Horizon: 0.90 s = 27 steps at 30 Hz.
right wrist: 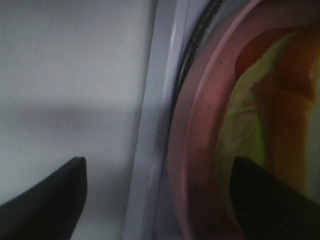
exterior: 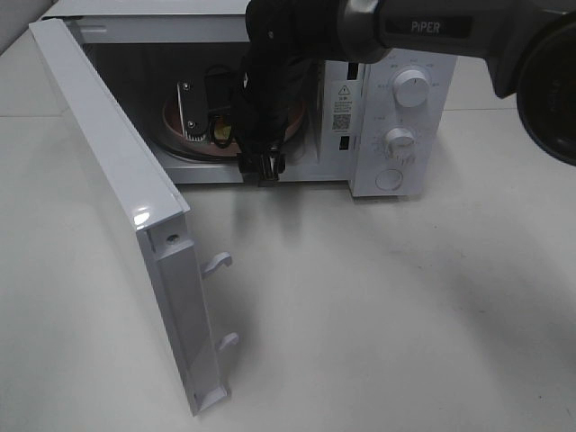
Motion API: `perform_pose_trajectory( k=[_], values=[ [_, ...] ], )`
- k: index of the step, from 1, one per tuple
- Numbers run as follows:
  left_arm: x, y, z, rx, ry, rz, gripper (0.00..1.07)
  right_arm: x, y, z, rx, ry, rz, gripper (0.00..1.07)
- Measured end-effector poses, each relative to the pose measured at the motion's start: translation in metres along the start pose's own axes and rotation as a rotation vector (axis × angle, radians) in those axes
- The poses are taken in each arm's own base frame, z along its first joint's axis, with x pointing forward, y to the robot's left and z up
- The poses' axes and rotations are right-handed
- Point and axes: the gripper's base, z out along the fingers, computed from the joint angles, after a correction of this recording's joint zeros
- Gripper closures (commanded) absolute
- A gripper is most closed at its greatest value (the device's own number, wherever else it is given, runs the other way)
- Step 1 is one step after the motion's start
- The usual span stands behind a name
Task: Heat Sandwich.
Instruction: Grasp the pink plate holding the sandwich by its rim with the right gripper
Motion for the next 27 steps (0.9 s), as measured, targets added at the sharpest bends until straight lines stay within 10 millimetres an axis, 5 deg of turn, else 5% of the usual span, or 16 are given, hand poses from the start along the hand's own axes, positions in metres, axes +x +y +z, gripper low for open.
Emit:
perform_pose_trajectory(
  k=[9, 19, 24, 25, 27],
  values=[
    [0.000, 0.000, 0.000, 0.000, 0.000, 0.000, 0.05, 0.007, -0.005, 0.000, 0.017, 0.023, -0.001, 0.31],
    [0.000, 0.000, 0.000, 0.000, 0.000, 0.000, 0.05, 0.010, -0.009, 0.023, 0.010, 0.024, 0.017, 0.32],
    [0.000, 0.000, 0.000, 0.000, 0.000, 0.000, 0.05, 0.011, -0.009, 0.027, 0.007, 0.022, 0.023, 0.53],
    [0.000, 0.000, 0.000, 0.000, 0.000, 0.000, 0.05, 0.011, -0.009, 0.027, 0.007, 0.022, 0.023, 0.73],
    [0.000, 0.000, 0.000, 0.000, 0.000, 0.000, 0.05, 0.011, -0.009, 0.027, 0.006, 0.023, 0.023, 0.93]
  ],
)
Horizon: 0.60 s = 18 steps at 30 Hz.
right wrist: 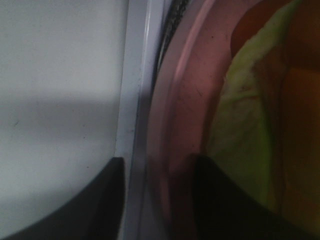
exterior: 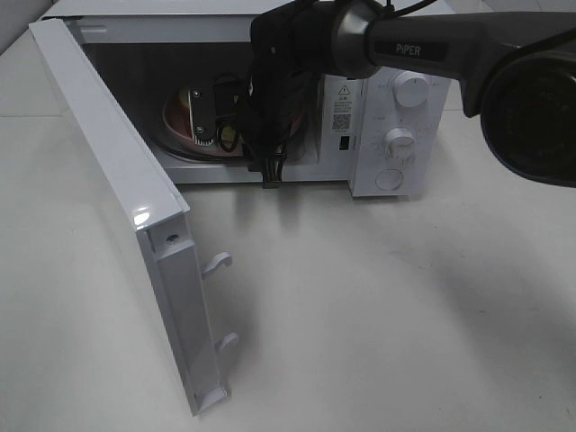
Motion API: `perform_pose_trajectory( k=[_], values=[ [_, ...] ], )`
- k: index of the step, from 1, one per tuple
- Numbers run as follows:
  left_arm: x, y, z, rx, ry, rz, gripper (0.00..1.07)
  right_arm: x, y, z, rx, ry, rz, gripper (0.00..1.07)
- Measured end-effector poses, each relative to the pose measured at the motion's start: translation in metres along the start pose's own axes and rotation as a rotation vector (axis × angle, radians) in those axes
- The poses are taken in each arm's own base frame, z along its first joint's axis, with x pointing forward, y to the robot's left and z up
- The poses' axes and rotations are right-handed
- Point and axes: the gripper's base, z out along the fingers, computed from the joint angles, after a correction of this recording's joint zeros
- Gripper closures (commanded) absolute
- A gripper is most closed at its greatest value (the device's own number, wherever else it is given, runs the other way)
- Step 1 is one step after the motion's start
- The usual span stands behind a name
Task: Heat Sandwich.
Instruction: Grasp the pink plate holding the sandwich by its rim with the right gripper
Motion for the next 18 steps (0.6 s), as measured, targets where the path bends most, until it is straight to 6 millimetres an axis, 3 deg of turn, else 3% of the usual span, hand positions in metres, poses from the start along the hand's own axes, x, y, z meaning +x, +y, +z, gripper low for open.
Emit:
perform_pose_trajectory(
  k=[1, 3, 18],
  values=[
    [0.0000, 0.0000, 0.0000, 0.000, 0.000, 0.000, 0.05, -0.0001, 0.0000, 0.0000, 0.001, -0.001, 0.001, 1.04],
    [0.0000, 0.0000, 0.0000, 0.000, 0.000, 0.000, 0.05, 0.0000, -0.0001, 0.0000, 0.001, 0.000, -0.002, 1.07],
    [0.0000, 0.0000, 0.0000, 0.000, 0.000, 0.000, 0.05, 0.0004, -0.0019, -0.0016, 0.012, 0.006, -0.046, 1.07]
  ],
)
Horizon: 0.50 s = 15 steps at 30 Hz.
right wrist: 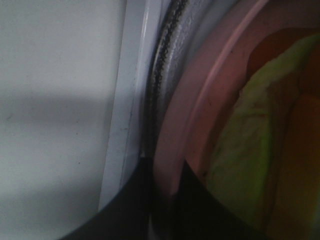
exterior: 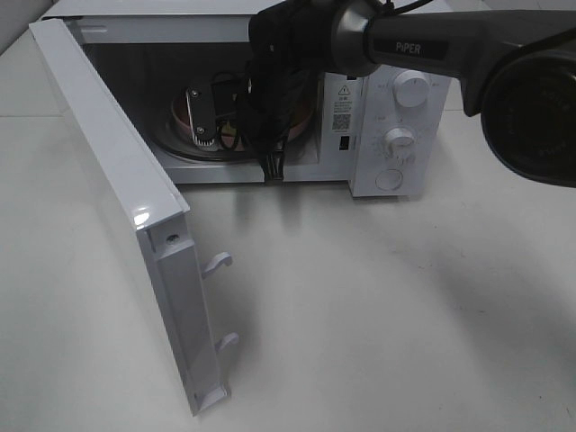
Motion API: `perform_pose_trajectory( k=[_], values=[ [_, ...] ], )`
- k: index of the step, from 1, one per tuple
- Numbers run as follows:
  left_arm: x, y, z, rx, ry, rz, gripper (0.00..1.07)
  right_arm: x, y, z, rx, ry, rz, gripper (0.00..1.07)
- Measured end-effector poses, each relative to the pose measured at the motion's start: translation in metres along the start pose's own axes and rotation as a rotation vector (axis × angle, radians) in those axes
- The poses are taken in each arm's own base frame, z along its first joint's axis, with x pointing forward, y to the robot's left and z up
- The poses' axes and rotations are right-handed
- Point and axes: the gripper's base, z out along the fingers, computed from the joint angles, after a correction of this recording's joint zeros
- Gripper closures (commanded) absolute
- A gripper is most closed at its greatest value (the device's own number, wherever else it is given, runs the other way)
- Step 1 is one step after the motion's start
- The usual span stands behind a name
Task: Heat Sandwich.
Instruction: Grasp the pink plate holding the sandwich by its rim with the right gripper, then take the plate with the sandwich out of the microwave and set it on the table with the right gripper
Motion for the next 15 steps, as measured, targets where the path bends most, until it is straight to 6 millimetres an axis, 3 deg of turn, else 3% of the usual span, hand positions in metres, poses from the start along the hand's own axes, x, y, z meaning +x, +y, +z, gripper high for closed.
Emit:
perform_pose_trajectory(
  k=[15],
  values=[
    [0.000, 0.000, 0.000, 0.000, 0.000, 0.000, 0.05, 0.003, 0.006, -0.013, -0.092, -0.013, -0.216, 1.07]
  ],
)
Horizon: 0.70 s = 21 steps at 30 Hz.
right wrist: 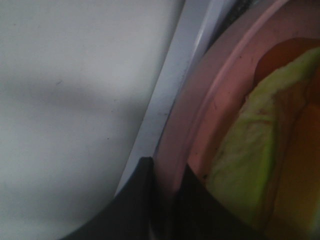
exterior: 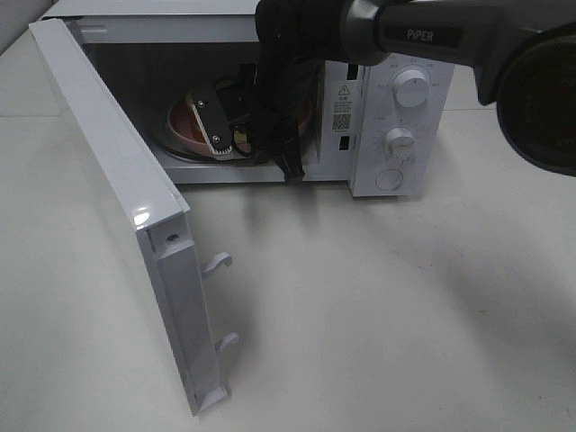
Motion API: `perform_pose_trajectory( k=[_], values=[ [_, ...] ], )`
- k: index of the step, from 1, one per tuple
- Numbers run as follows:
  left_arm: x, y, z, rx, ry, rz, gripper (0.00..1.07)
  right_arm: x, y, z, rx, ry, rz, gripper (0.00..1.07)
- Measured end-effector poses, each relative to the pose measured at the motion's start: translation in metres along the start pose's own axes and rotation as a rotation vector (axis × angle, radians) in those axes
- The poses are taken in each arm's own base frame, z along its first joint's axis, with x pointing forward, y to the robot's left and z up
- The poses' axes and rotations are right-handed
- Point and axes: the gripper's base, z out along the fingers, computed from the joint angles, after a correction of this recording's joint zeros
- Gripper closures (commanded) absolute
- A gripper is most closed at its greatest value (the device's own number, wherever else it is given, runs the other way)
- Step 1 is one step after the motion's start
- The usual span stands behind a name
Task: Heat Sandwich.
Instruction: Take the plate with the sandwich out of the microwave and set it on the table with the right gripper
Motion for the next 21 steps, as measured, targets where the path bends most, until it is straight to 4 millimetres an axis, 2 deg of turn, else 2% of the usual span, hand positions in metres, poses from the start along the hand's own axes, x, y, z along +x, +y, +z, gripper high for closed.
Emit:
perform_pose_trajectory(
  k=[8, 21],
  values=[
    [0.000, 0.000, 0.000, 0.000, 0.000, 0.000, 0.05, 0.001, 0.006, -0.003, -0.022, -0.001, -0.044, 1.07],
    [0.000, 0.000, 0.000, 0.000, 0.000, 0.000, 0.05, 0.006, 0.019, -0.023, -0.045, 0.013, -0.100, 1.07]
  ],
)
